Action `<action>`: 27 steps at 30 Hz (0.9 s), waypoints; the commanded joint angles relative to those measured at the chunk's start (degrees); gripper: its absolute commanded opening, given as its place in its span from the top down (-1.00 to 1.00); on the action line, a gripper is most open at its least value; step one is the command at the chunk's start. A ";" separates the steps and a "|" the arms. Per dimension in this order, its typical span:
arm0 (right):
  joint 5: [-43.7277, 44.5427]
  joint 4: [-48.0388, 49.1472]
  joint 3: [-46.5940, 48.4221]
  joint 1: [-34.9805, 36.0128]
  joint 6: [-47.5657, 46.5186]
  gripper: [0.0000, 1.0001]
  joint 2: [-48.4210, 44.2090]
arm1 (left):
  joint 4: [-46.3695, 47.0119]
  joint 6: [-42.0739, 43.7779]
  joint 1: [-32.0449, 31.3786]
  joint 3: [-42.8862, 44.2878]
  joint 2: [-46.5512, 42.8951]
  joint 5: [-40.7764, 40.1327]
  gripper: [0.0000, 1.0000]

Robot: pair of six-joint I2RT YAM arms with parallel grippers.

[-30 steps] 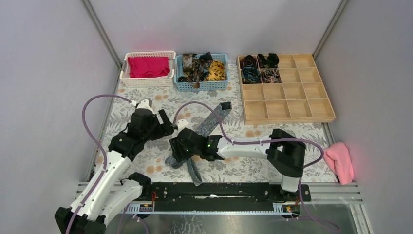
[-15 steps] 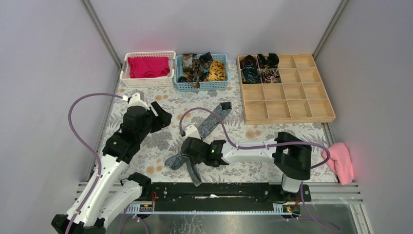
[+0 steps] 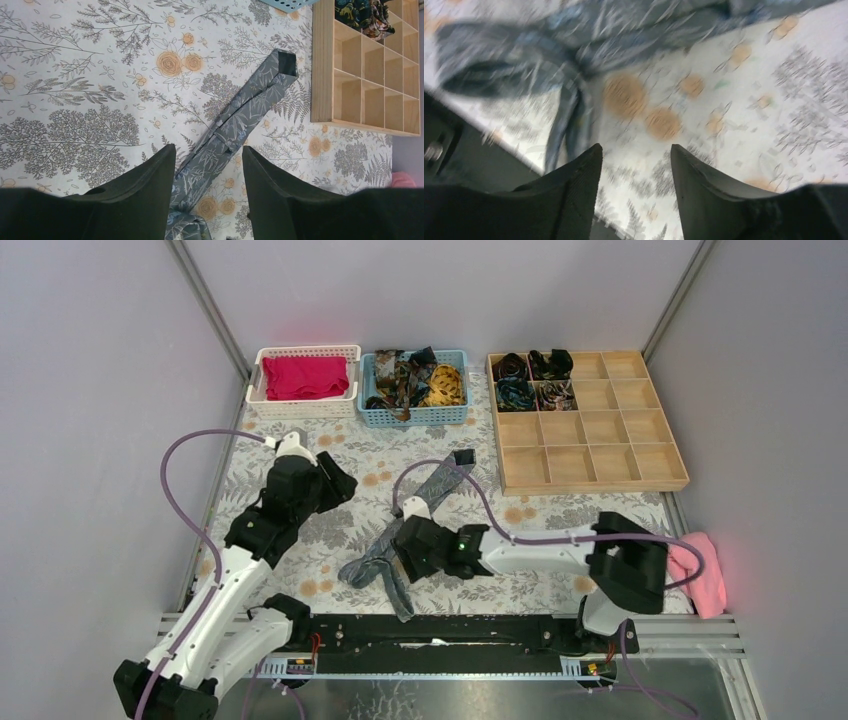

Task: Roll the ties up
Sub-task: Roll the tie at the center of the board.

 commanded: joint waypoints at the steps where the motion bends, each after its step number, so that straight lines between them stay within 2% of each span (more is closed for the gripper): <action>1: -8.42 3.45 -4.16 3.09 1.79 -0.25 -7.71 | 4.68 -0.26 0.49 -0.28 1.58 1.25 -0.17; 8: -15.07 12.71 -8.76 5.11 4.33 -0.27 -4.61 | 5.04 -0.66 0.45 -0.16 2.08 2.45 -0.18; 14: -14.72 12.97 -8.22 5.41 3.93 -0.28 -1.42 | 3.99 -0.26 0.56 0.08 0.69 1.94 -0.20; 19: -18.05 14.51 -8.27 5.94 4.37 -0.26 -0.33 | 3.55 -0.12 0.54 0.32 0.69 1.64 -0.20; 20: -17.98 14.03 -7.90 6.20 4.10 -0.21 0.15 | 3.59 -0.13 0.54 0.31 0.75 1.63 -0.20; 22: -16.47 11.54 -5.98 6.49 3.36 0.08 1.34 | 3.62 -0.02 0.54 0.31 0.76 1.68 -0.20; 27: -6.49 -2.02 2.00 7.87 -1.45 0.41 3.78 | 3.10 0.43 0.62 0.40 0.35 1.52 -0.20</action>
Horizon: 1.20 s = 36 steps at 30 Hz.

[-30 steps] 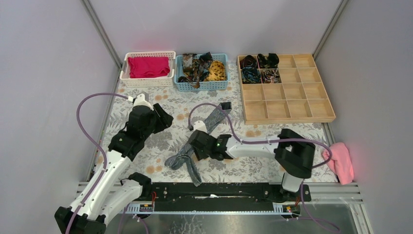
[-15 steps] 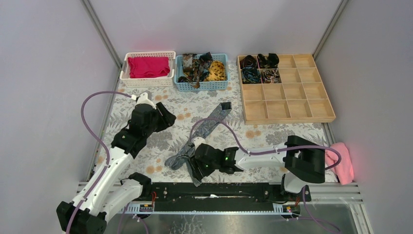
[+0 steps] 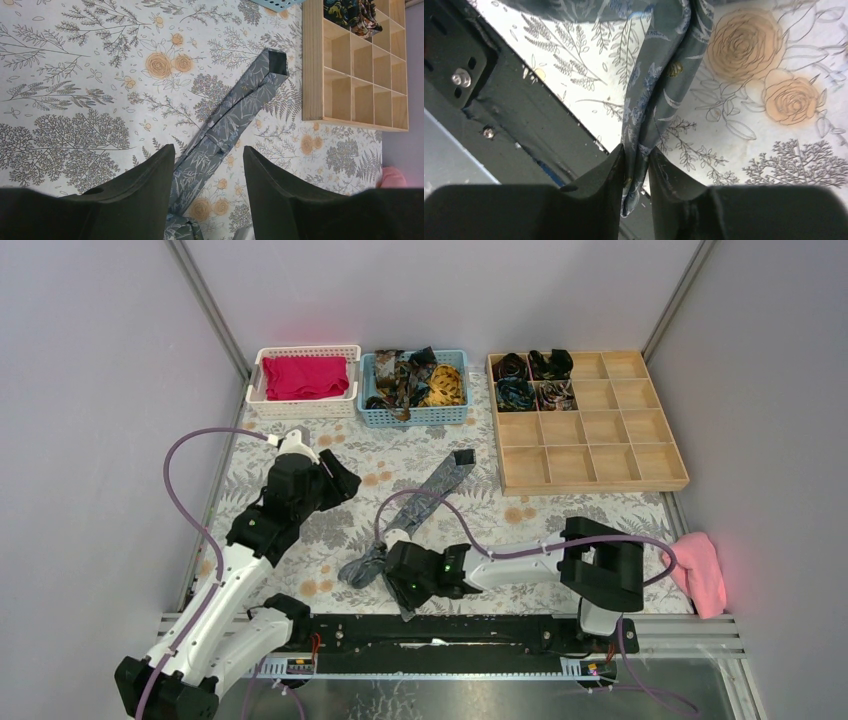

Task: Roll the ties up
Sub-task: Roll the tie at the center of the board.

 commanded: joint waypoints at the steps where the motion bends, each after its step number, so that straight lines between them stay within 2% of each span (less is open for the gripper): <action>1: 10.03 -11.95 8.74 1.54 -5.47 0.46 1.73 | 0.79 0.91 0.36 0.52 -1.11 -0.60 -0.20; 9: 30.66 -30.16 23.07 2.80 -15.55 0.57 6.51 | -2.16 0.83 0.36 1.78 -4.70 -5.11 -0.21; 16: 36.66 -29.62 27.25 3.07 -25.29 0.58 10.72 | -7.43 -0.36 0.45 5.20 -8.55 -12.26 -0.28; 22: 33.29 -24.92 31.77 3.27 -27.49 0.60 13.12 | -9.23 0.06 0.45 6.74 -11.04 -14.45 -0.35; 26: 28.78 -16.39 29.90 3.22 -25.29 0.61 11.06 | -10.04 0.33 0.45 7.36 -11.31 -15.00 -0.35; 32: 22.89 -8.92 30.10 3.18 -18.20 0.62 11.89 | -10.04 0.18 0.45 7.30 -11.79 -15.24 -0.35; 36: 22.27 -4.02 28.04 2.98 -12.78 0.62 12.64 | -10.44 0.39 0.44 7.09 -12.40 -15.32 -0.36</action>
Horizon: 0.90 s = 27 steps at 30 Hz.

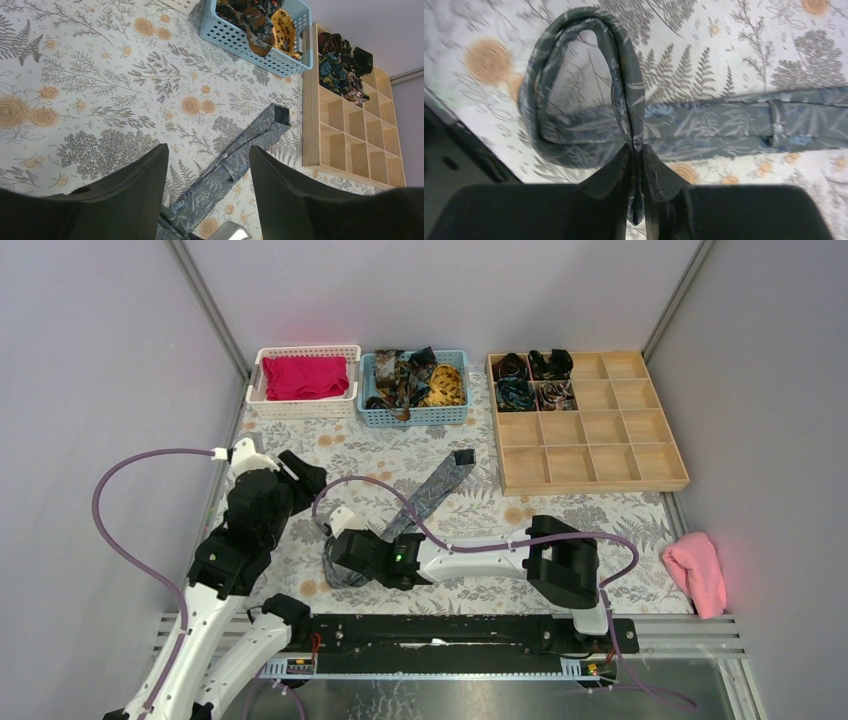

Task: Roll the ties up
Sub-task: Roll the tie at the center of the board.

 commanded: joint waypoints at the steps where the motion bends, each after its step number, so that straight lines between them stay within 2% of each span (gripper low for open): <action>1: -2.43 9.51 -1.47 0.04 7.87 0.62 -0.98 | -0.81 0.50 0.36 0.94 -1.28 -1.59 -0.36; 4: -3.27 15.44 -5.45 -1.18 12.13 0.62 -1.46 | -1.04 0.37 0.36 0.58 -1.91 -1.86 -0.36; 6: -7.15 21.07 -7.61 -2.93 15.47 0.62 -0.94 | -1.46 0.25 0.36 0.67 -2.23 -1.94 -0.36; 11: -11.01 23.94 -6.50 -4.60 17.26 0.66 2.86 | -2.55 0.68 0.32 1.37 -2.61 -1.33 -0.36; 19: -11.98 21.06 0.30 -4.78 15.89 0.67 7.87 | -2.78 1.33 0.36 0.98 -3.51 -2.03 -0.39; 24: -14.78 23.76 -0.28 -4.75 18.01 0.67 8.92 | -2.52 1.63 0.36 0.71 -3.25 -2.17 -0.39; 26: -16.46 22.80 0.20 -4.75 18.33 0.63 9.65 | -2.26 1.63 0.36 0.39 -3.11 -2.07 -0.40; 27: -17.25 22.14 0.58 -4.75 18.58 0.54 10.04 | -2.17 1.72 0.36 0.20 -2.94 -2.08 -0.40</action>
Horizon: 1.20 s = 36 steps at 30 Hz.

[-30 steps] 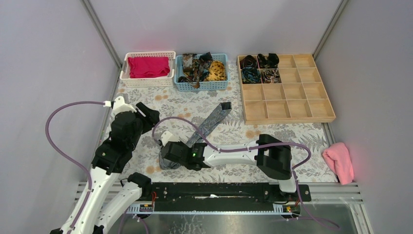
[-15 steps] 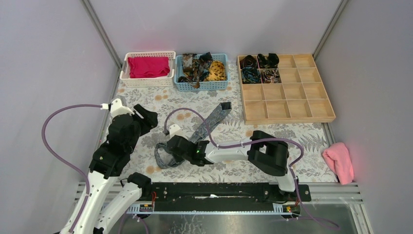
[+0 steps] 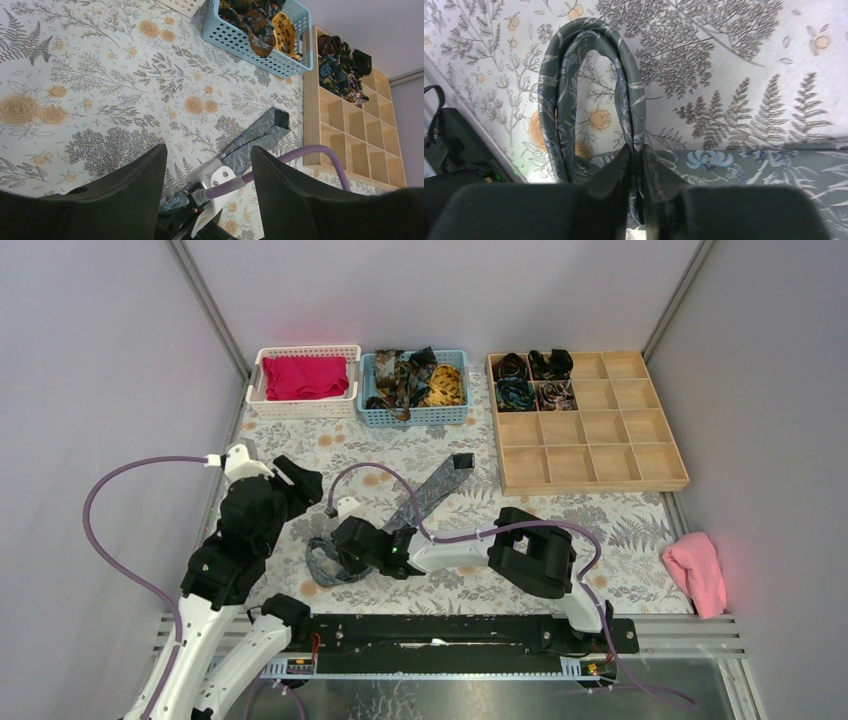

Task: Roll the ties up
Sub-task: Roll the tie at the center of the board.

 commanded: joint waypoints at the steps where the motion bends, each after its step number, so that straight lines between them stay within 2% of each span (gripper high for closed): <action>1: -4.12 0.23 2.77 0.17 2.09 0.41 1.73 | 0.24 1.28 0.36 0.09 0.22 -1.40 -0.40; 5: -4.70 2.80 -0.06 0.16 1.98 -0.13 -0.17 | 0.71 1.36 0.36 -0.23 0.41 -0.96 -0.40; 7: -4.48 3.56 -0.79 0.16 1.14 -0.26 -1.23 | 0.91 1.37 0.36 -0.06 0.73 -0.47 -0.40; 9: -4.16 3.03 -0.20 0.09 0.38 -0.33 -1.83 | 1.07 1.52 0.36 0.20 0.98 0.07 -0.40; 16: -0.88 -1.10 3.95 -1.70 -2.10 -0.39 -2.73 | 1.09 1.58 0.38 0.71 1.24 0.54 -0.40; 18: -0.90 -1.39 4.02 -2.45 -3.54 -0.47 -3.80 | 1.02 1.79 0.36 0.97 1.24 0.21 -0.40; 20: -2.67 0.01 3.52 -3.09 -4.89 -0.66 -5.03 | 1.01 1.97 0.36 1.23 1.48 0.00 -0.40; 22: -4.78 -0.86 5.51 -3.66 -5.94 -0.77 -5.01 | 1.21 1.97 0.36 1.52 2.00 -0.09 -0.40; 28: -10.85 -9.39 15.39 -4.58 -9.61 -0.89 0.44 | 1.53 2.07 0.36 1.93 3.04 -0.08 -0.40; 36: -14.24 -20.31 29.93 -4.88 -13.65 -0.99 10.63 | 2.19 1.89 0.36 1.47 3.77 0.35 -0.41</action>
